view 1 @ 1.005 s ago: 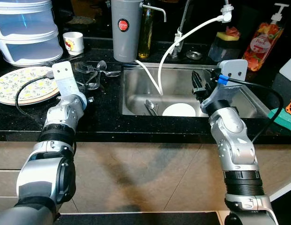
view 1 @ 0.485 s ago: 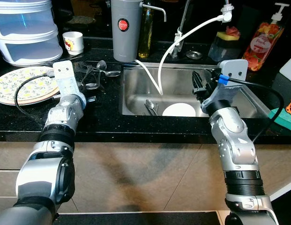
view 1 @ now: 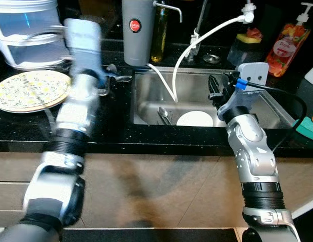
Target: Kitchen organization
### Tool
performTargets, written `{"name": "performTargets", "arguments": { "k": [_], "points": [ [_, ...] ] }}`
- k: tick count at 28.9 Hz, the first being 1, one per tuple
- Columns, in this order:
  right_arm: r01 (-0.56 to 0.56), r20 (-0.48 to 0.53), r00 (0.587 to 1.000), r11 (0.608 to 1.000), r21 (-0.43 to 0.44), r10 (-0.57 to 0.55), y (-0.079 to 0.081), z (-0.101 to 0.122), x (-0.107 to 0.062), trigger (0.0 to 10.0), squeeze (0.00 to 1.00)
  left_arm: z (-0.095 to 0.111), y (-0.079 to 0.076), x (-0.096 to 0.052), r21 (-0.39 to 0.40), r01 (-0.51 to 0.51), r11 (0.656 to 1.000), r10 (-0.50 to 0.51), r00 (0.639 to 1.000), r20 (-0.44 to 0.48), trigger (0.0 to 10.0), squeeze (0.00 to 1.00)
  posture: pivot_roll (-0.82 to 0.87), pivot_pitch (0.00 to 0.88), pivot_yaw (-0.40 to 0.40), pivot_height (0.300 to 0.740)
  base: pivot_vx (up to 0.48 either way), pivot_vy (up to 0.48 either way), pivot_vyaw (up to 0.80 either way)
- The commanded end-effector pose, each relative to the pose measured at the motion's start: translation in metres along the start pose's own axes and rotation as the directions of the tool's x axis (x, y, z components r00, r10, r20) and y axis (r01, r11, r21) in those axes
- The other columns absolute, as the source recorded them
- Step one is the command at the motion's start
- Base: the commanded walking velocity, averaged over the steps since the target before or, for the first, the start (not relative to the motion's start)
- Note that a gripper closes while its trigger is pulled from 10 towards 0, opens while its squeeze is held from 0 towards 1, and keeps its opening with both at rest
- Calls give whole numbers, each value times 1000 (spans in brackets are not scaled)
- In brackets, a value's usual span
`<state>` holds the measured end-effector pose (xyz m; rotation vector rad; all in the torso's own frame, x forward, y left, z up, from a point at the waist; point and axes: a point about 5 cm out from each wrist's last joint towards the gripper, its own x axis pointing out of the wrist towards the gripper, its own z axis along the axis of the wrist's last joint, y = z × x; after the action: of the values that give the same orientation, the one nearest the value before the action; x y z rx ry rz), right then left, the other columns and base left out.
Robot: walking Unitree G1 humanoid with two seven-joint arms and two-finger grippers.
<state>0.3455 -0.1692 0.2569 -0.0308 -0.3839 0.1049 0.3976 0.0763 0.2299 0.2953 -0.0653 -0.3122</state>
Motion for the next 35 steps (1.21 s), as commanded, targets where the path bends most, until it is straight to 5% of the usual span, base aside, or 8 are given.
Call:
{"name": "performTargets", "arguments": {
  "k": [1,4,5,9,10,14,22,35],
  "points": [
    [6,5,1000,1000,-3,-6,0,0,1,10000,0,-38,-19,0,82,52,995,-37,983,-180,10000,0,-22,0,-32,740,0,0,0],
    [7,9,1000,1000,-4,-7,0,1,1,10000,0,-40,-27,2,95,76,993,-58,982,-181,10000,0,-29,0,-29,740,0,0,0],
    [11,12,1000,1000,-5,-11,-1,2,0,10000,0,-33,-26,3,66,81,995,-71,988,-140,10000,1000,-33,0,-23,740,0,0,0],
    [24,17,1000,1000,-8,-23,-4,3,-1,10000,0,-10,-14,3,9,76,997,-76,997,-20,10000,1000,-39,0,-16,740,0,0,0],
    [30,19,999,1000,-9,-30,-5,3,-2,10000,0,1,-3,3,-18,65,998,-65,998,28,10000,0,-40,0,-14,740,0,0,0],
    [42,20,999,999,-6,-42,-6,3,-4,10000,0,1,49,2,176,-92,980,103,993,-54,10000,0,-31,0,-5,740,0,0,0],
    [43,15,999,999,5,-43,-3,1,-6,10000,0,-12,89,-5,291,-205,934,256,955,-148,10000,0,-25,9,4,740,0,0,0],
    [47,4,999,999,3,-47,-5,1,-9,10000,0,-42,102,-13,395,-115,912,250,917,-311,10000,0,-45,29,-6,740,0,0,0]
  ]
}}
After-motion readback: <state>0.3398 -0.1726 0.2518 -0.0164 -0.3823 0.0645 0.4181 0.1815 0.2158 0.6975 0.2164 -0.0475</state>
